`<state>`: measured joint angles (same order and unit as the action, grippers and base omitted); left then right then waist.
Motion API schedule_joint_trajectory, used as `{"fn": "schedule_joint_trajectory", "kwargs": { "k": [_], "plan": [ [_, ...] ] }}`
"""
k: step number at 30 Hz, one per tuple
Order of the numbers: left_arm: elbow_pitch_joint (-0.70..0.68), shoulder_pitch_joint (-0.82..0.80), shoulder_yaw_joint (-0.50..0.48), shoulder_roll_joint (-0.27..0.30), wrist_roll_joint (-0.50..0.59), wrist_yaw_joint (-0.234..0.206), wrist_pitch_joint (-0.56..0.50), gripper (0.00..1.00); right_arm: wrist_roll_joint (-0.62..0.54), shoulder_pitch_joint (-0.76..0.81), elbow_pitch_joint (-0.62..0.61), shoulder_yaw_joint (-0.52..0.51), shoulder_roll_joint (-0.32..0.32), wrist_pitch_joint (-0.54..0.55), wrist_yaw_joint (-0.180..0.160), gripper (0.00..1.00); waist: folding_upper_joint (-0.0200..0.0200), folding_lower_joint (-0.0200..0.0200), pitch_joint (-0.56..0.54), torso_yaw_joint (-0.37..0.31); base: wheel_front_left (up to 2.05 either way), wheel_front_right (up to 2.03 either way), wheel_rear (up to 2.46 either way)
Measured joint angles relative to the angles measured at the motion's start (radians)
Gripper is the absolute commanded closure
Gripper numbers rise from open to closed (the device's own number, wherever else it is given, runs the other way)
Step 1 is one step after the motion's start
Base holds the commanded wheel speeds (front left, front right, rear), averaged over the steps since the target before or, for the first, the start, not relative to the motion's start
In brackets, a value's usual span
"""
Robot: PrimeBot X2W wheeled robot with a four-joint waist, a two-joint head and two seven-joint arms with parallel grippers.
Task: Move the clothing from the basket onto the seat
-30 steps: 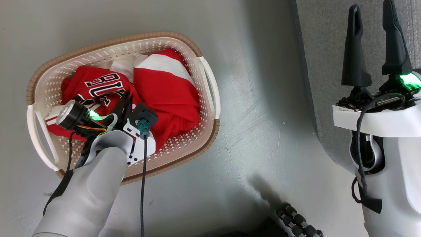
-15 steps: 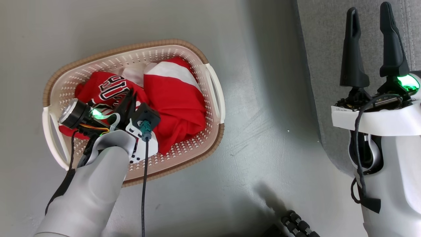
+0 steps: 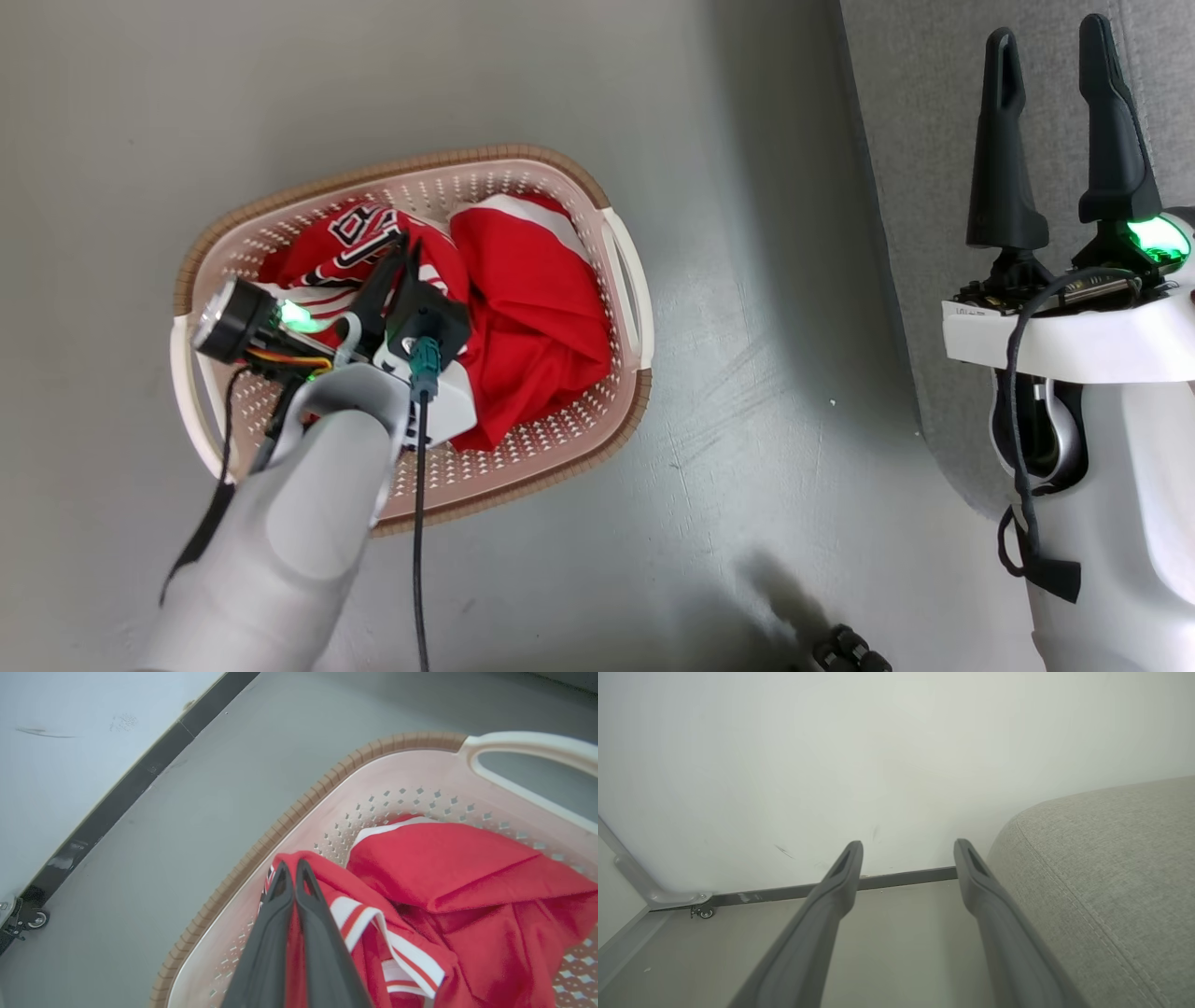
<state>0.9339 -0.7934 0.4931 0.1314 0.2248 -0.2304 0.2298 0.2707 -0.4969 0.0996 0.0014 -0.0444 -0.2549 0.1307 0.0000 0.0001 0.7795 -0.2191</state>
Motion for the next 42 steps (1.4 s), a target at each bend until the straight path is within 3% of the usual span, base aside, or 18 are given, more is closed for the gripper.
{"fn": "schedule_joint_trajectory", "kwargs": {
  "k": [16, 32, 42],
  "plan": [
    [-0.169, 0.079, -0.065, -0.012, -0.1, -0.022, 0.017, 1.0, -0.065, 0.01, 0.02, -0.019, -0.002, 0.0, 0.0, 0.0, 0.0, 0.0, -0.097, 0.036, 0.0, 0.0, 0.0],
    [-0.417, 0.134, -0.123, 0.016, -0.191, -0.019, 0.022, 1.0, -0.154, 0.046, 0.057, -0.018, -0.005, 0.0, 0.0, 0.0, 0.0, 0.0, -0.218, 0.078, 0.0, 0.0, 0.0],
    [-0.504, 0.203, -0.158, 0.048, -0.231, -0.01, 0.023, 1.0, -0.195, 0.076, 0.092, -0.001, -0.005, 0.0, 0.0, 0.0, 0.0, -0.0001, -0.308, 0.105, 0.0, 0.0, 0.0]
  ]
}}
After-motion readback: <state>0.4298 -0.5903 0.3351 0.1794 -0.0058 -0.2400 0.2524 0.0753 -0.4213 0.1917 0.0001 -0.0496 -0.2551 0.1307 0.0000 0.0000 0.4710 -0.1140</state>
